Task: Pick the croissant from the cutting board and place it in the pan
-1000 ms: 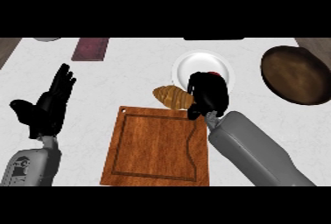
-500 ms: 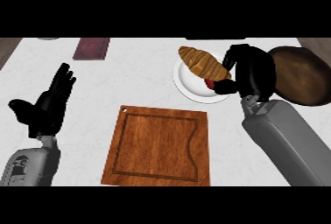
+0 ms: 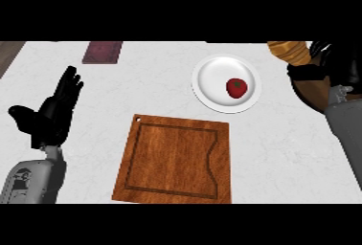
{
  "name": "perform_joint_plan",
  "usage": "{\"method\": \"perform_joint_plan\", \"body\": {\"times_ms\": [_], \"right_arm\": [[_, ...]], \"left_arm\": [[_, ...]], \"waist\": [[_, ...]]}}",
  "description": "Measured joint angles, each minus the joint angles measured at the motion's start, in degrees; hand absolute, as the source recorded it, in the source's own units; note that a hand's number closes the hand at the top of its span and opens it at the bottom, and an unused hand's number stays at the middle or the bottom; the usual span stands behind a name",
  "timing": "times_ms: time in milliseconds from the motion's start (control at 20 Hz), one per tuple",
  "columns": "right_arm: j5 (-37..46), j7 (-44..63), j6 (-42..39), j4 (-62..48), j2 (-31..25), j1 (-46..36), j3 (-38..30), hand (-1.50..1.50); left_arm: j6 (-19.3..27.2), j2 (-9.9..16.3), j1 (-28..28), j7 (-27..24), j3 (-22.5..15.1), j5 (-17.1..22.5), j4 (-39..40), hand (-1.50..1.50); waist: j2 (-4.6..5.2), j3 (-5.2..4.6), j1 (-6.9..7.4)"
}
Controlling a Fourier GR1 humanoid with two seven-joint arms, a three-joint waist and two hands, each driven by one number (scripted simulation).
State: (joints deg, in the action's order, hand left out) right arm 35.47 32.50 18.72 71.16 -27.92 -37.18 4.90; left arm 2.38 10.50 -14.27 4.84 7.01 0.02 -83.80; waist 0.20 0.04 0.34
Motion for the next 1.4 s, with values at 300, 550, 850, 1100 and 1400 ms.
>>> {"method": "perform_joint_plan", "body": {"times_ms": [300, 550, 850, 1100, 1400], "right_arm": [[-1.6, -14.0, 2.8, -16.1, -5.7, -1.1, -7.2, 1.50], [-0.1, -23.9, 7.5, -31.1, -9.4, -3.1, -10.8, 1.50], [-1.5, -33.9, 11.7, -44.9, -11.5, -5.7, -15.6, 1.50], [-4.8, -39.5, 10.9, -51.7, -11.0, -6.7, -19.5, -1.50], [-10.2, -42.8, -1.4, -57.3, -10.8, -8.1, -23.9, -1.50]], "left_arm": [[0.5, -0.7, -0.7, 1.2, -1.0, -0.7, -0.9, 0.00], [0.4, -1.6, -0.6, 0.1, -2.0, -1.1, -0.5, 0.00], [0.0, -1.9, -1.9, -0.2, -2.2, -0.9, 0.1, 0.00], [0.1, -1.9, -2.6, 0.0, -2.4, -1.1, -0.1, 0.00], [-0.1, -1.9, -2.6, -0.7, -2.2, -1.0, 0.7, 0.00]], "waist": [[0.30, 0.05, 0.72], [0.82, 0.12, 1.90], [1.41, 0.28, 3.06], [1.67, 0.40, 3.62], [1.99, 0.49, 4.06]]}}
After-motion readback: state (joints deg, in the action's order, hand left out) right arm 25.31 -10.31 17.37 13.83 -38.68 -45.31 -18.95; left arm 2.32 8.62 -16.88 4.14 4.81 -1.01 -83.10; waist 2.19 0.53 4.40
